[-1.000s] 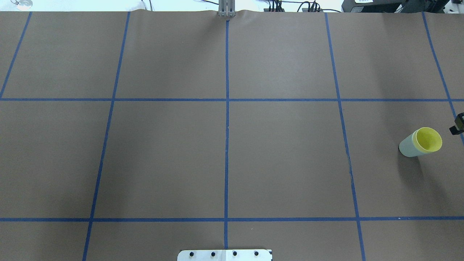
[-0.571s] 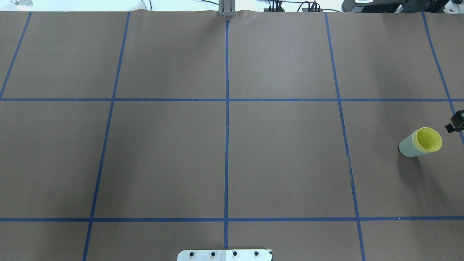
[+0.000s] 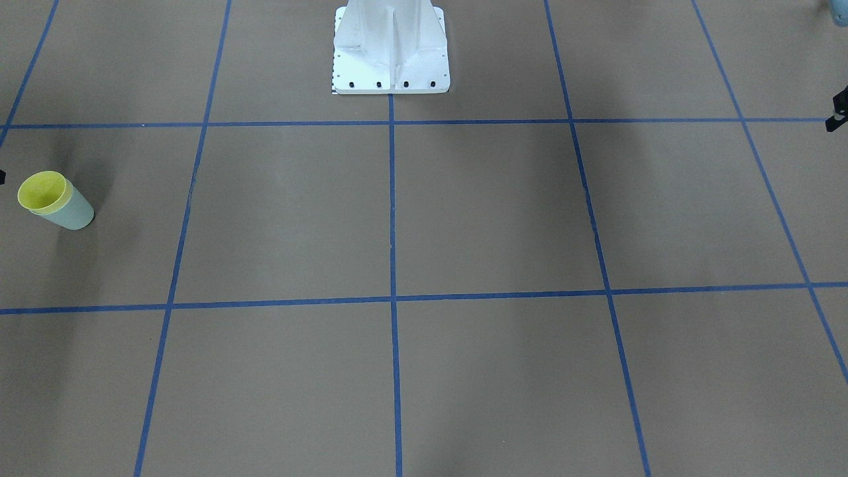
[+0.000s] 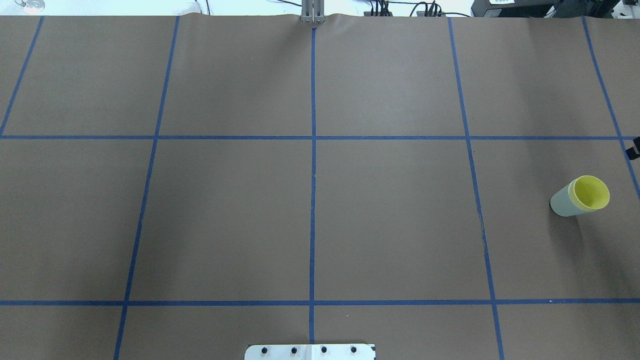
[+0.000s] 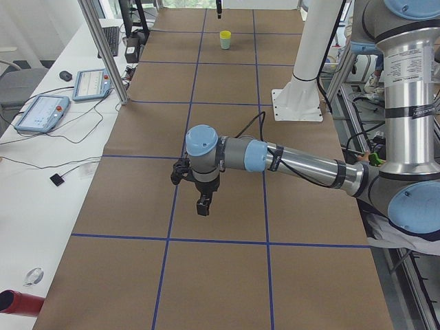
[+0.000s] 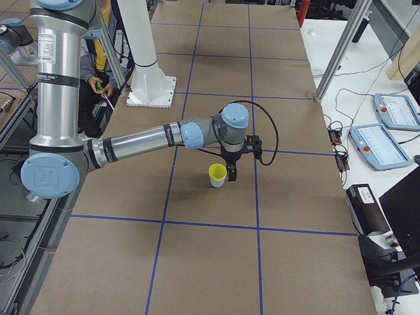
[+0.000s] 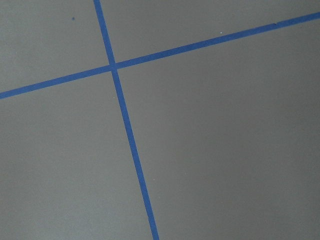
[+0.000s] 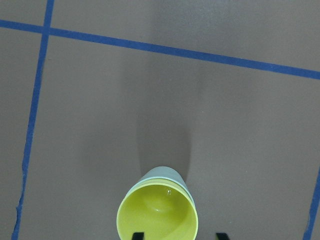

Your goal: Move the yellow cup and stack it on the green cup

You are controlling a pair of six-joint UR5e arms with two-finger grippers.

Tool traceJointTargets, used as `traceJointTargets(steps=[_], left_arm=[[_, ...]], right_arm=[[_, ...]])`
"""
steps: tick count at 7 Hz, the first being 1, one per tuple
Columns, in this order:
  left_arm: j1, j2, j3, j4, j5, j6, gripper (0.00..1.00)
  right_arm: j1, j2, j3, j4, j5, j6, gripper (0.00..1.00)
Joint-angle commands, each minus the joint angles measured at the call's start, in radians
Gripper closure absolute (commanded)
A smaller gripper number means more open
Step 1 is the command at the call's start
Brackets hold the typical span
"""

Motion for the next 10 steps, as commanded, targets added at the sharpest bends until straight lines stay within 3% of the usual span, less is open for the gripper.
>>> traceJointTargets(steps=[1, 3, 5, 10], left_arm=[[0.000, 0.006, 0.007, 0.000, 0.001, 0.000, 0.00], [0.000, 0.008, 0.009, 0.000, 0.003, 0.000, 0.00], [-0.011, 0.008, 0.024, 0.000, 0.003, -0.005, 0.00], [-0.103, 0.058, 0.069, -0.005, 0.000, 0.005, 0.00]], right_arm=[[0.139, 0.008, -0.064, -0.062, -0.055, -0.218, 0.00], [0.250, -0.052, -0.140, -0.065, -0.080, -0.336, 0.00], [0.263, -0.103, -0.151, -0.018, -0.080, -0.332, 0.00], [0.263, -0.102, -0.176, -0.016, -0.078, -0.332, 0.00]])
